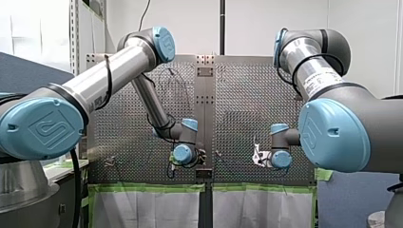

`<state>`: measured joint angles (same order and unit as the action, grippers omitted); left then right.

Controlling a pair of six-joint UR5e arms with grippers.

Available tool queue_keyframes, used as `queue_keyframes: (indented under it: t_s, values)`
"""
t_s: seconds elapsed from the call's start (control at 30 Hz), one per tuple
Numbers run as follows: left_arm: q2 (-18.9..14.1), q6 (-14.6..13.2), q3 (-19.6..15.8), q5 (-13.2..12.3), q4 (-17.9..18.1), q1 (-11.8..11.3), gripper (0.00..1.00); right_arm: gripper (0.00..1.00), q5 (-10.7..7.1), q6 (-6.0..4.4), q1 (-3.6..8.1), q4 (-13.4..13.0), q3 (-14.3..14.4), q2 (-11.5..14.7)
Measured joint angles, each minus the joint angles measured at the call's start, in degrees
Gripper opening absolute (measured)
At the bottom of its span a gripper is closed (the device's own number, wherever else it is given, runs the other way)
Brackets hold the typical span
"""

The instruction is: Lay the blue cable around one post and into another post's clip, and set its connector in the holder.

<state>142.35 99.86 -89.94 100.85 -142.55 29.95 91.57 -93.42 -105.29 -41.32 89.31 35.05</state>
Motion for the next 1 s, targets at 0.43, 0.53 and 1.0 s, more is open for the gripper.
queue_keyframes:
  t_s: [0.43, 0.53, 1.0]
  values:
    - [-3.53, -4.59, -1.49, -4.50, -1.67, 1.64, 1.00, 0.05, 0.02, -0.03, -0.01, 0.44, 0.02, -0.02]
    - [-3.71, -4.79, -1.48, -4.60, -2.31, 1.97, 1.00, 0.05, 0.03, -0.03, -0.01, 0.48, 0.02, -0.03]
    - [-3.80, -5.26, -1.47, -4.34, -3.88, 2.27, 1.00, 0.05, -0.02, -0.12, -0.03, 0.53, 0.02, -0.06]
